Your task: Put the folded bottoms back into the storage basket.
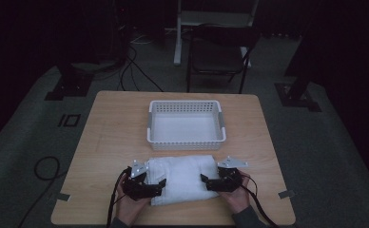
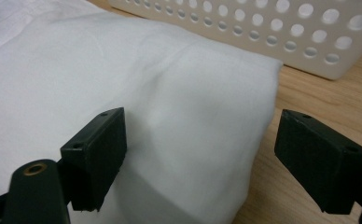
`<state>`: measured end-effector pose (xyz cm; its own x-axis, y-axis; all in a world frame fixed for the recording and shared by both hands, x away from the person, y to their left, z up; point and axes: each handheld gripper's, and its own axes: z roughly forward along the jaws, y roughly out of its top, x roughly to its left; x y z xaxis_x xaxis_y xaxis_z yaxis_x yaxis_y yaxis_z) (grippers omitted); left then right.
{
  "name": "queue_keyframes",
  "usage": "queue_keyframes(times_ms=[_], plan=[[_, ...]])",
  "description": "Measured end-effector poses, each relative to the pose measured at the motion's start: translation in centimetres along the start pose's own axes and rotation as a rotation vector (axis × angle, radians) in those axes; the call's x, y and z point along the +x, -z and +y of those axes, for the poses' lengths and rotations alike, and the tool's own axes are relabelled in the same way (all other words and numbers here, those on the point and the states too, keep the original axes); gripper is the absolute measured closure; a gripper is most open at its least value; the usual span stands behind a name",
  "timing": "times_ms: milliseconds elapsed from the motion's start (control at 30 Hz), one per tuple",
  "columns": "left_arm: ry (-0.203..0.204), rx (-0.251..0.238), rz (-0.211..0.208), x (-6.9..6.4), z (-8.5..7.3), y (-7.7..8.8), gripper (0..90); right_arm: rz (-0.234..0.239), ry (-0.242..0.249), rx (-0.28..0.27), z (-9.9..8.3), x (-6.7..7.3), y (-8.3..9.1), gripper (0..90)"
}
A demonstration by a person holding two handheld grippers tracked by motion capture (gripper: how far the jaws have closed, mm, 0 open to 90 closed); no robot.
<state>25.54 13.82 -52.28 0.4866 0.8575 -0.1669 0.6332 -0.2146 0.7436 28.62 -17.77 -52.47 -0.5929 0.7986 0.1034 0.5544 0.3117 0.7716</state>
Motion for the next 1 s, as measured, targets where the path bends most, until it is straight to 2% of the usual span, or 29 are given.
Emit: queue_keyframes(times_ms=[100,200,300,467,567,767,1000], plan=[[0.014,0.009,-0.002,0.2,-0.3,-0.7,10.6,-0.008,0.001,0.014,-0.1,-0.1,-0.2,17.3],[0.009,0.003,0.002,0.2,-0.3,-1.0,11.5,-0.022,-0.007,0.043,-0.3,-0.1,-0.6,17.3],[0.007,0.003,0.002,0.3,-0.1,-1.4,11.8,-0.025,-0.012,0.047,-0.3,-0.3,-0.8,17.3],[0.001,-0.002,-0.011,0.7,0.2,-2.2,11.9,-0.035,-0.026,0.046,-0.2,-0.8,-1.1,17.2],[0.010,-0.007,-0.024,1.0,0.5,-2.6,11.9,-0.045,-0.035,0.042,-0.1,-1.1,-1.2,17.2],[-0.008,-0.025,-0.018,1.2,1.0,-3.3,11.4,-0.063,-0.048,0.036,0.1,-1.7,-1.4,17.2],[0.015,-0.033,-0.024,1.7,1.7,-4.3,9.1,-0.080,-0.046,0.032,0.3,-1.9,-1.6,17.2]])
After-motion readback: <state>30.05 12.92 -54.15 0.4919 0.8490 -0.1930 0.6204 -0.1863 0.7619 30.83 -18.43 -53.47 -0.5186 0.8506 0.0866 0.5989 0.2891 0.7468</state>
